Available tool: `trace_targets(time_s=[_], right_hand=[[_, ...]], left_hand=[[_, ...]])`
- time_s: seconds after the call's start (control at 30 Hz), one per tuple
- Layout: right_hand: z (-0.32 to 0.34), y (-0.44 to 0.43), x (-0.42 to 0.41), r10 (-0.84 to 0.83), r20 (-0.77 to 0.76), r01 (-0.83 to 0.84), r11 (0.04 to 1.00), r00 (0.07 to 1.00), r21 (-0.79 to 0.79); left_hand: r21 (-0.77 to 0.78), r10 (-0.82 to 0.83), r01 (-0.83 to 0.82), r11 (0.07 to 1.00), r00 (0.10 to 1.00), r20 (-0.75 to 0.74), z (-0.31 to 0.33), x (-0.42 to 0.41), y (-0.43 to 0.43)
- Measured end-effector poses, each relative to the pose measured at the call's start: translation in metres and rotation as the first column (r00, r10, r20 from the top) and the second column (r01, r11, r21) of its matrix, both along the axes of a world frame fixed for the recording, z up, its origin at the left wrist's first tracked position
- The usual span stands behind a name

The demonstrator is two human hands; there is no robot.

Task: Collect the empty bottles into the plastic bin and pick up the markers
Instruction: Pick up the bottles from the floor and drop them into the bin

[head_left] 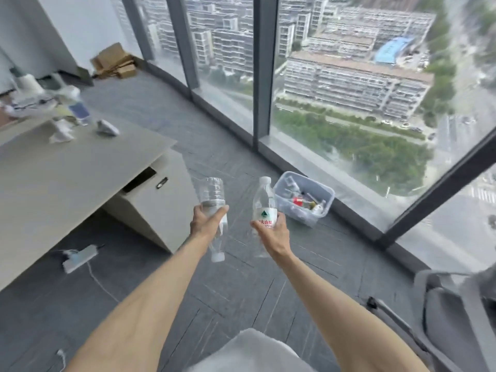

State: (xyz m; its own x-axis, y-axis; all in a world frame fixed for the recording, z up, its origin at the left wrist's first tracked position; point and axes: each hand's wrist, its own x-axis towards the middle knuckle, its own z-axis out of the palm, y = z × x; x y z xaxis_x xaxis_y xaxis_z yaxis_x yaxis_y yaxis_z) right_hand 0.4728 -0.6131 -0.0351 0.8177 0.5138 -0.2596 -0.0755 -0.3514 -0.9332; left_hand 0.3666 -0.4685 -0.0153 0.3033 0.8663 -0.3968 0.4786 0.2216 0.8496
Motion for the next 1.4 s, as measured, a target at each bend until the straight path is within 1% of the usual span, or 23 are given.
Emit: trace_targets(time_s=[0.2,0.37,0.57,0.67,0.83,0.93,1.1,1.2,1.3,1.4], right_hand=[[-0.002,0.002,0.094,-0.138,0.003,0.137,0.987,0.99,-0.087],[-0.024,0.014,0.157,-0.227,-0.033,0.218,0.959,0.973,-0.18],[-0.057,0.067,0.255,-0.337,-0.105,0.303,0.919,0.936,-0.251],[-0.067,0.106,0.304,-0.426,-0.166,0.373,0.886,0.89,-0.275],[-0.075,0.154,0.37,-0.531,-0.251,0.443,0.832,0.81,-0.334],[-0.083,0.167,0.398,-0.598,-0.298,0.501,0.794,0.744,-0.345],[-0.105,0.167,0.432,-0.705,-0.323,0.583,0.706,0.631,-0.403],[-0.127,0.163,0.454,-0.734,-0.353,0.578,0.676,0.58,-0.457],[-0.153,0.164,0.483,-0.729,-0.434,0.559,0.684,0.529,-0.468],[-0.18,0.168,0.519,-0.709,-0.465,0.499,0.704,0.53,-0.505]], left_hand=[[-0.057,-0.137,0.136,0.989,0.99,-0.02,-0.021,0.105,0.023],[-0.097,-0.232,0.228,0.969,0.972,-0.03,-0.044,0.187,0.046],[-0.153,-0.348,0.343,0.927,0.938,-0.003,-0.084,0.305,0.119],[-0.197,-0.393,0.381,0.903,0.919,-0.021,-0.096,0.362,0.167],[-0.227,-0.49,0.467,0.855,0.87,-0.054,-0.091,0.439,0.222],[-0.243,-0.563,0.531,0.812,0.822,-0.087,-0.094,0.48,0.241],[-0.284,-0.646,0.601,0.747,0.757,-0.099,-0.109,0.541,0.246],[-0.308,-0.668,0.611,0.729,0.734,-0.126,-0.119,0.566,0.238],[-0.292,-0.671,0.614,0.733,0.723,-0.164,-0.133,0.585,0.234],[-0.3,-0.658,0.595,0.745,0.73,-0.184,-0.151,0.602,0.236]])
